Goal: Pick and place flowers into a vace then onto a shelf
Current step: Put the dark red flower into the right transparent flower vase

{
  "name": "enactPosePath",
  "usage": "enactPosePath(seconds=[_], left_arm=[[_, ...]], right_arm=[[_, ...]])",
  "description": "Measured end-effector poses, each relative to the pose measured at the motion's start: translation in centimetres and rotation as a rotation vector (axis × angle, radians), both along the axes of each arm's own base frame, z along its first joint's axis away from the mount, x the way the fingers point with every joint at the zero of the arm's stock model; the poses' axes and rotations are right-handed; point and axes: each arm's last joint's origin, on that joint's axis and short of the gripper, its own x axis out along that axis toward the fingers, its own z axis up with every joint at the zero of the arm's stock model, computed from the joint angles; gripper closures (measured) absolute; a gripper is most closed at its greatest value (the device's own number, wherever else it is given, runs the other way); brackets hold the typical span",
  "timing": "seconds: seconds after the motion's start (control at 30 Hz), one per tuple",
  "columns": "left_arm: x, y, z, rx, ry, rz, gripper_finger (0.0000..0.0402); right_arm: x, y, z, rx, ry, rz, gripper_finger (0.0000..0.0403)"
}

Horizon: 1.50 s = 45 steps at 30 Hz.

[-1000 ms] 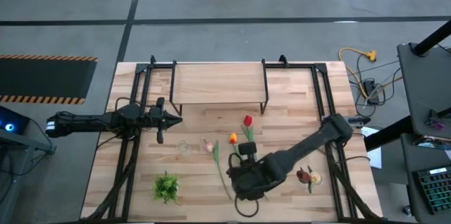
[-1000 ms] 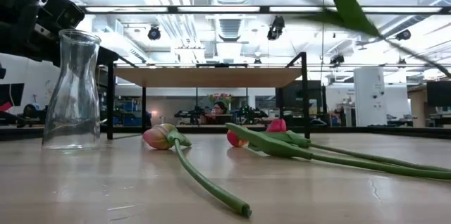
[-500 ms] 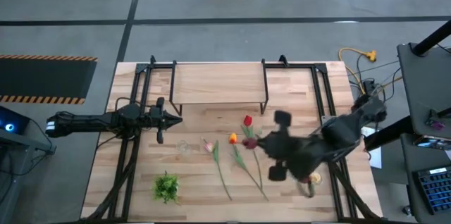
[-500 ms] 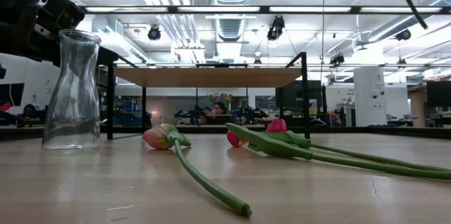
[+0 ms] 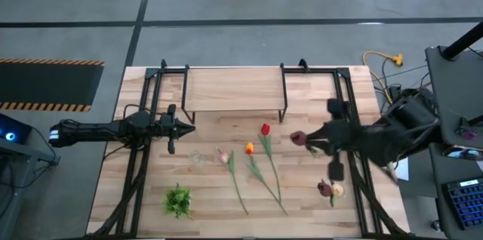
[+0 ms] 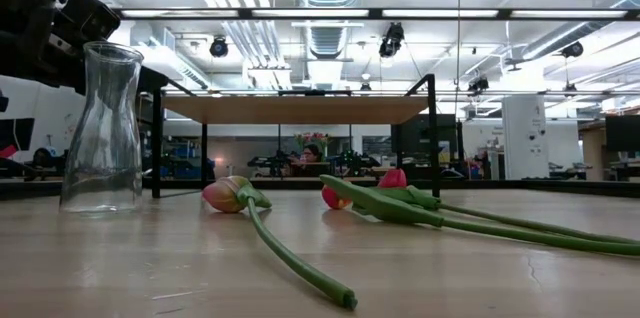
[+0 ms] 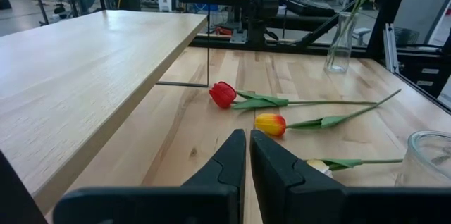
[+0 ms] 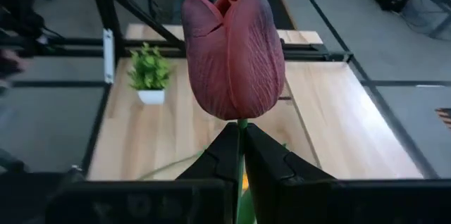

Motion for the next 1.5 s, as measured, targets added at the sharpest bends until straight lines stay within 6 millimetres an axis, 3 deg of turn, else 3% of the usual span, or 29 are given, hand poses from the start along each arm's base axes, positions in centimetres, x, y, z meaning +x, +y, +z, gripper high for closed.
enactPosePath(seconds=[0.33,0.53,0.87,1.2,1.5], left_arm=[[0.0,0.0,0.0,0.0,0.0,0.0,0.0396],[0.0,0.0,0.0,0.0,0.0,0.0,0.0396],[0.0,0.0,0.0,0.0,0.001,0.0,0.0396],[0.0,0.0,0.0,0.0,0.002,0.0,0.0396],[0.0,0.0,0.0,0.0,0.002,0.0,0.0396]], right_arm=[[-4.8,-1.2,0.8,0.195,0.03,-0.012,0.0394],[-5.7,-0.4,0.1,0.216,0.061,-0.054,0.0394],[-7.8,2.6,-1.7,0.153,-0.001,-0.084,0.0394],[-9.4,5.4,-5.7,0.076,-0.038,-0.083,0.0394],[-10.3,4.9,-6.4,0.169,-0.108,-0.139,0.0394]])
